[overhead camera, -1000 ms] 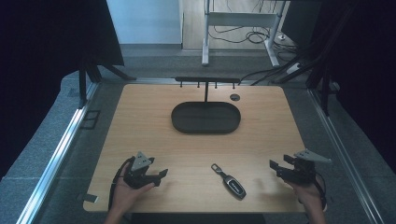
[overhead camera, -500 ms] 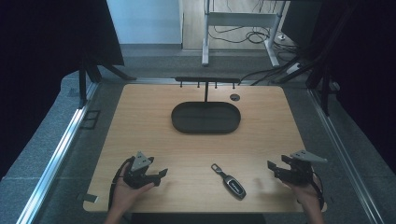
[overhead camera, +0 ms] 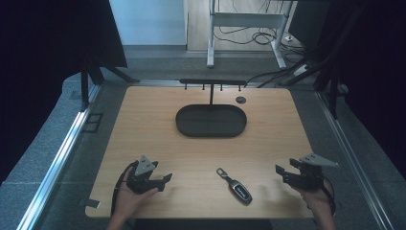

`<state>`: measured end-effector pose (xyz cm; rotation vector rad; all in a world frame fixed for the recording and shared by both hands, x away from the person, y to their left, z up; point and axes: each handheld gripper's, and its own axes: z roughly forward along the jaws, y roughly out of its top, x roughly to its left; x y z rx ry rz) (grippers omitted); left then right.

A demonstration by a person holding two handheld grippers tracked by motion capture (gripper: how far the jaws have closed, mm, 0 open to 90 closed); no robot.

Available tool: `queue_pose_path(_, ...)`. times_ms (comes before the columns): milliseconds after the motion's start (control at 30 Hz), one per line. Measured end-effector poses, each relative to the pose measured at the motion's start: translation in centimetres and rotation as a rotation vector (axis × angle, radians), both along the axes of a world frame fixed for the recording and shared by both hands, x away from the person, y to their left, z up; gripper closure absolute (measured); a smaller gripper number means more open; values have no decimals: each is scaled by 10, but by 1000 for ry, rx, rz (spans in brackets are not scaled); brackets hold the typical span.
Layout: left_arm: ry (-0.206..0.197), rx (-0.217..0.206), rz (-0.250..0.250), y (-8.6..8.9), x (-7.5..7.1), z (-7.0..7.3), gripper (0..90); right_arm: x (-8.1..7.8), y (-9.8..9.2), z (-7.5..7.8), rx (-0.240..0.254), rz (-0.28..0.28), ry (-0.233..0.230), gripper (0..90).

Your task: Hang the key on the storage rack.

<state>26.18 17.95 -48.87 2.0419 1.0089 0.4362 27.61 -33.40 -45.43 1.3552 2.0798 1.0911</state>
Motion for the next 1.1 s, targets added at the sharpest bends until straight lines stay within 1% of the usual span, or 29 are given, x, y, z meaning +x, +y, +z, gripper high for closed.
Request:
queue_pose_path(167, -4, -1, 3, 2, 0, 1, 281, 1, -1, -2, 5, -7, 9, 337)
queue_pose_path(367, -7, -1, 6, 2, -1, 2, 281, 1, -2, -1, 7, -9, 6, 338)
queue_pose_path(400, -7, -2, 9, 3, -1, 3, 281, -1, -2, 1, 15, -3, -1, 355)
queue_pose_path(500, -7, -14, 24, 5, -2, 5, 281, -3, 1, 8, 17, 13, -17, 358)
queue_pose_path(600, -5, -12, 27, 6, -2, 5, 281, -4, 5, 17, 11, 27, -35, 356)
queue_pose_path(700, -3, -17, 24, 7, -2, 5, 281, -3, 12, 21, 0, 41, -38, 353)
queue_pose_path(767, -4, -20, 22, 8, -2, 6, 282, -3, 14, 22, 0, 48, -33, 353)
queue_pose_path(800, -6, -24, 18, 8, -3, 8, 282, -2, 19, 21, -6, 68, -14, 353)
queue_pose_path(933, -8, -34, 13, 9, -4, 10, 282, 1, 24, 25, -15, 94, 10, 352)
queue_pose_path(967, -8, -34, 13, 9, -4, 10, 282, 1, 24, 25, -15, 94, 10, 352)
queue_pose_path(1100, -11, -35, 9, 8, -5, 12, 282, 3, 32, 32, -29, 123, 27, 349)
